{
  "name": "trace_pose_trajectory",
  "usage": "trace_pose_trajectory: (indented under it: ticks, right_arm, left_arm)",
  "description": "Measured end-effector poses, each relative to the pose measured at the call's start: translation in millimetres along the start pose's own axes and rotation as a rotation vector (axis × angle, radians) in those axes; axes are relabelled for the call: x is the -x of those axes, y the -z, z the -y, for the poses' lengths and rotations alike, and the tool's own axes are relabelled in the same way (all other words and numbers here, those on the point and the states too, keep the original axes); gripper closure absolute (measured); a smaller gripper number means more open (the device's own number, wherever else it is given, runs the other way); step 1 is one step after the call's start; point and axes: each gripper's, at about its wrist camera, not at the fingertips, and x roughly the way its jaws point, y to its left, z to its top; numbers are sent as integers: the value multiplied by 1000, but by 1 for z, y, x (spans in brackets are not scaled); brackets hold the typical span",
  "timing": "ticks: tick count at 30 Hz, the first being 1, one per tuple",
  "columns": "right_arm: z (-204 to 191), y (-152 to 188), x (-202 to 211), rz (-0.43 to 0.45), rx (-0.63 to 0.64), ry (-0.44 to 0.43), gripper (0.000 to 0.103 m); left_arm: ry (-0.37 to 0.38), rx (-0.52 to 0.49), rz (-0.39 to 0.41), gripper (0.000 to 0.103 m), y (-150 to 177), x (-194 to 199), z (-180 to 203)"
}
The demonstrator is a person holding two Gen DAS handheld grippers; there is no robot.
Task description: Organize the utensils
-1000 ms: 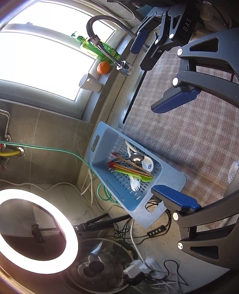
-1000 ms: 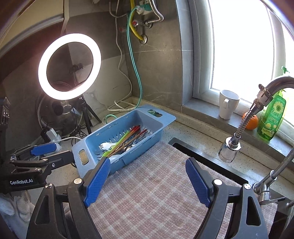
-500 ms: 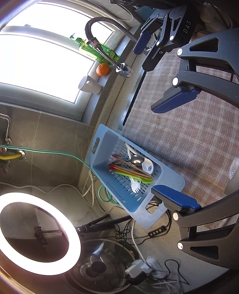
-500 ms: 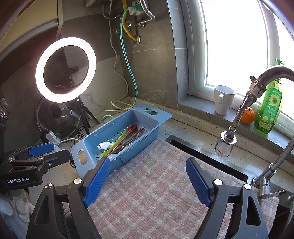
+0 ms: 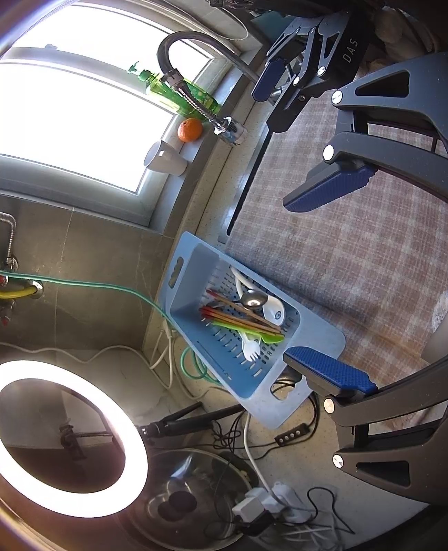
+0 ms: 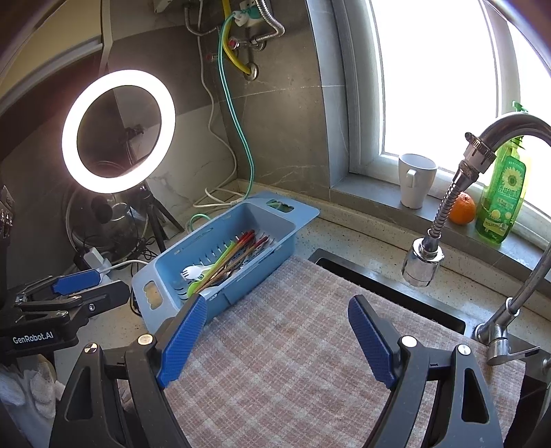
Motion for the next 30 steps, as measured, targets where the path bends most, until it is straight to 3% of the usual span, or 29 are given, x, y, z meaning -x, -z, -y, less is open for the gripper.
trace_pose_trajectory:
  ticks: [30]
  right_arm:
    - [3,8,-5,-18,-18,13,22]
  left_arm:
    - [-7,-12,9,22,1,-3,3]
